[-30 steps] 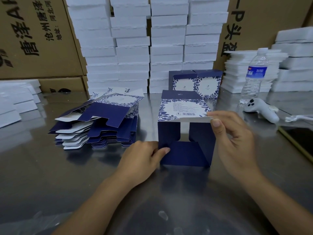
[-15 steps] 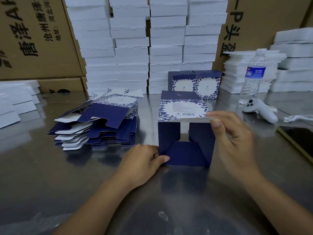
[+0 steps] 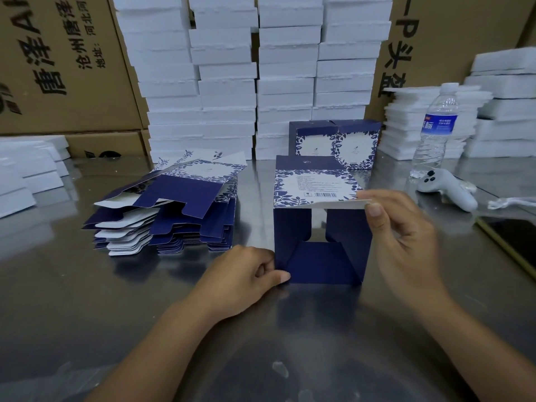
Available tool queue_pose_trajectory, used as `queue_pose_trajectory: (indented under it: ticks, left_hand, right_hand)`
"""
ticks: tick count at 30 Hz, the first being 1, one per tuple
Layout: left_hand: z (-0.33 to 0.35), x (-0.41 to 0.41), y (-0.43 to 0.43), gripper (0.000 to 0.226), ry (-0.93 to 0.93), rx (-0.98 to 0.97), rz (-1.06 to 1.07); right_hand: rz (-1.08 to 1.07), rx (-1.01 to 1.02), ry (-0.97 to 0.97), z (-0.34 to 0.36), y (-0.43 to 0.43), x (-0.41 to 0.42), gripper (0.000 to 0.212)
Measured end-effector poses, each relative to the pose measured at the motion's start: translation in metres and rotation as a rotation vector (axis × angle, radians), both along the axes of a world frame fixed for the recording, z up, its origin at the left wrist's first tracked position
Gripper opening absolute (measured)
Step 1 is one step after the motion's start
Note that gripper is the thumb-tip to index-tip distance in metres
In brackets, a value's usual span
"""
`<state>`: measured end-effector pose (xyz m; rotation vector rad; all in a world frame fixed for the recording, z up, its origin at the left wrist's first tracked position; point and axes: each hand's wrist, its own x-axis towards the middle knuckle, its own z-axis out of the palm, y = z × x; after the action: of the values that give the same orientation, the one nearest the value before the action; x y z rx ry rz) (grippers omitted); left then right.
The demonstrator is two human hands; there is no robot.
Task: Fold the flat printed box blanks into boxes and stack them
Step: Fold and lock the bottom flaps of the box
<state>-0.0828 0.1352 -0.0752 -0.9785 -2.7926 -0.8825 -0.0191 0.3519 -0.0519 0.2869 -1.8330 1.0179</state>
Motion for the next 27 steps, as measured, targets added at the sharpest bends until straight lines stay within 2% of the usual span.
queue_pose_trajectory:
  ticks: [2,6,8,10,11,12,14,16,19,24,27]
  left_hand:
    - [0.006,-0.001,-0.004,0.039,-0.047,0.076,-0.013]
    - [0.018,0.001,-0.007,0.066,-0.098,0.444,-0.066]
    - [0.024,0.006,-0.003,0.066,-0.076,0.566,-0.122]
    - [0.029,0.012,0.002,0.061,-0.078,0.627,-0.149]
    - [0.029,0.013,0.005,0.058,-0.088,0.648,-0.147]
    - [0.028,0.014,0.008,0.056,-0.094,0.670,-0.139]
    - [0.025,0.015,0.012,0.047,-0.033,0.693,-0.099]
    - [0.023,0.017,0.015,0.036,0.129,0.662,-0.039]
    - [0.024,0.020,0.016,0.026,0.325,0.622,0.028]
    - [0.028,0.021,0.015,0.027,0.616,0.491,0.079]
    - [0.028,0.020,0.017,0.026,0.684,0.488,0.035]
  right_hand:
    - [0.023,0.029,-0.010,0.000,-0.001,0.001,0.031]
    - [0.091,-0.023,-0.060,0.004,-0.004,0.004,0.043]
    - [0.120,-0.106,-0.108,0.004,-0.006,0.004,0.033]
    - [0.163,-0.170,-0.165,0.001,-0.008,0.004,0.009]
    - [0.195,-0.186,-0.199,0.000,-0.009,0.004,0.005]
    - [0.212,-0.184,-0.216,-0.001,-0.010,0.004,0.009]
    - [0.168,-0.098,-0.178,-0.001,-0.012,0.004,0.018]
    - [0.096,0.018,-0.118,0.001,-0.013,0.005,0.019]
    - [0.055,0.057,-0.047,0.001,-0.014,0.005,0.023]
    - [-0.088,0.198,0.054,-0.001,-0.015,0.004,0.024]
    - [-0.118,0.277,0.128,-0.003,-0.019,0.003,0.022]
